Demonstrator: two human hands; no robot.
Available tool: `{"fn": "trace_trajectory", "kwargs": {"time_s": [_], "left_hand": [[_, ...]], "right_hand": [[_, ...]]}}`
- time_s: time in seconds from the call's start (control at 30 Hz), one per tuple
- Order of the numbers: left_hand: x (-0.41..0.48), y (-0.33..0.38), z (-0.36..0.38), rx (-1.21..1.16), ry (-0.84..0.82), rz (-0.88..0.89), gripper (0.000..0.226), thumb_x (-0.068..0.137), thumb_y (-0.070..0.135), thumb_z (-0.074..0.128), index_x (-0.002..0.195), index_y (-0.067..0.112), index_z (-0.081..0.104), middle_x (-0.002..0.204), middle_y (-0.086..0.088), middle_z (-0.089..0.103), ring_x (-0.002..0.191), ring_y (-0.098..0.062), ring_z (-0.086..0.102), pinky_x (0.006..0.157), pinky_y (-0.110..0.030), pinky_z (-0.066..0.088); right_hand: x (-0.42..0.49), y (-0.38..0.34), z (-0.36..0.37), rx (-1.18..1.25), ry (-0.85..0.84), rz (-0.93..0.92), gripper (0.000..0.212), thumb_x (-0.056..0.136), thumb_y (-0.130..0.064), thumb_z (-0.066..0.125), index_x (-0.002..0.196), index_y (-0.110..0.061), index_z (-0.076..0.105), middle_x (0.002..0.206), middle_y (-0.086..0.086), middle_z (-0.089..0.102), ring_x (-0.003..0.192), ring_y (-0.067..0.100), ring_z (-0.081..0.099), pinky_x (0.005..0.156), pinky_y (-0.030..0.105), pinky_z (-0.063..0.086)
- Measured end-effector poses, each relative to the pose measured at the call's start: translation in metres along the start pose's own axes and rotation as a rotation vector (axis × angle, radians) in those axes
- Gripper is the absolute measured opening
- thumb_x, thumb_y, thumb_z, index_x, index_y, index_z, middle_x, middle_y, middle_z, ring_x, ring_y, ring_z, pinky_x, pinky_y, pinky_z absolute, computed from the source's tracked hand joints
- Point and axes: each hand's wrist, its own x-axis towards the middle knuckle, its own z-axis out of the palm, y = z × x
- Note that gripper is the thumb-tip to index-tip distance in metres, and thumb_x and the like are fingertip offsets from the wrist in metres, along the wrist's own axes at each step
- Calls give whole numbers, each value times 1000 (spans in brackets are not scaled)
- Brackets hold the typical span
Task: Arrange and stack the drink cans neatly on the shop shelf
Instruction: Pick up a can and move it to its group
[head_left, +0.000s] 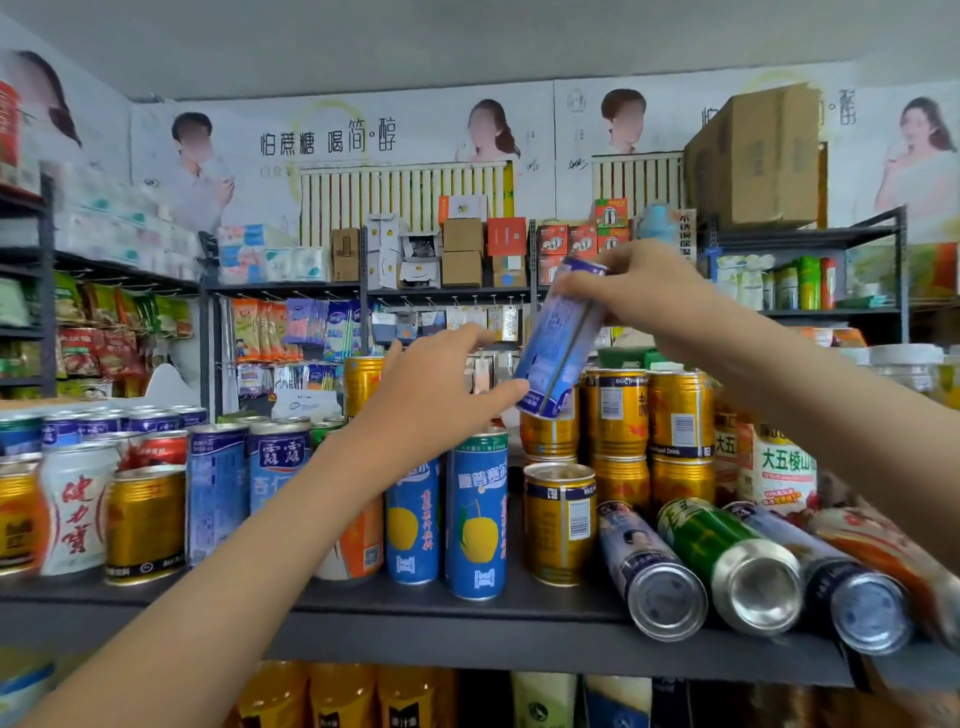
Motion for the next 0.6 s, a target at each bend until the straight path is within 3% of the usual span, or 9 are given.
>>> {"fn": "trace_trajectory", "kwargs": {"time_s": [0.1, 0.2, 0.27, 0.33, 0.37, 0.47, 0.53, 0.6], "left_hand": [[7, 1, -3, -81, -6, -80, 75, 73, 67, 61, 132, 23, 47, 128, 6, 56, 118, -13, 52, 101, -36, 39], [12, 0, -4, -351, -1, -163, 45, 85, 55, 54, 117, 23, 59, 112, 8, 65, 92, -2, 60, 69, -15, 41], [13, 2, -5, -682, -18, -237, 36, 88, 50, 52, 105, 20, 63, 104, 5, 70, 90, 2, 63, 76, -17, 42], [14, 2, -5, -948, -11, -295, 38, 86, 45, 55, 110, 15, 61, 105, 0, 71, 98, -7, 66, 95, -31, 45], [14, 2, -6, -1098, -1, -314, 42, 84, 42, 58, 114, 12, 59, 109, -3, 69, 99, -12, 67, 98, -36, 47], [18, 5, -13, -1503, 70, -341, 36, 83, 28, 62, 111, 7, 55, 112, -18, 64, 95, -25, 69, 86, -37, 55], [24, 2, -19, -1594, 152, -360, 29, 83, 23, 64, 106, 8, 53, 111, -21, 63, 94, -28, 69, 80, -36, 57], [30, -2, -22, -1608, 222, -353, 23, 87, 19, 62, 105, 9, 52, 114, -20, 61, 96, -27, 68, 79, -37, 58]], "right_hand": [[-1, -6, -6, 263, 55, 13, 26, 87, -23, 67, 98, 1, 61, 89, 10, 65, 86, 20, 67, 80, 31, 58], [-8, -10, -5, 510, 48, 33, 21, 91, -22, 61, 95, -2, 59, 87, 8, 63, 85, 16, 65, 83, 29, 57], [-13, -11, -2, 641, 33, 39, 19, 93, -21, 58, 93, -2, 60, 86, 8, 64, 82, 13, 65, 82, 26, 57], [-17, -11, 0, 749, 7, 47, 17, 93, -19, 57, 85, -5, 62, 83, 6, 66, 83, 12, 66, 85, 28, 56], [-18, -10, 0, 792, -19, 50, 17, 93, -18, 57, 84, -6, 63, 84, 6, 67, 90, 14, 66, 88, 31, 55], [-18, -3, 2, 811, -146, 84, 21, 92, -19, 58, 99, 0, 64, 104, 13, 68, 110, 22, 62, 93, 33, 53], [-17, 4, 6, 683, -223, 104, 45, 86, -24, 64, 119, 5, 54, 121, 18, 61, 111, 22, 62, 89, 29, 54], [-16, 12, 10, 450, -284, 75, 59, 79, -31, 70, 126, -1, 50, 123, 14, 60, 107, 19, 63, 88, 28, 55]]}}
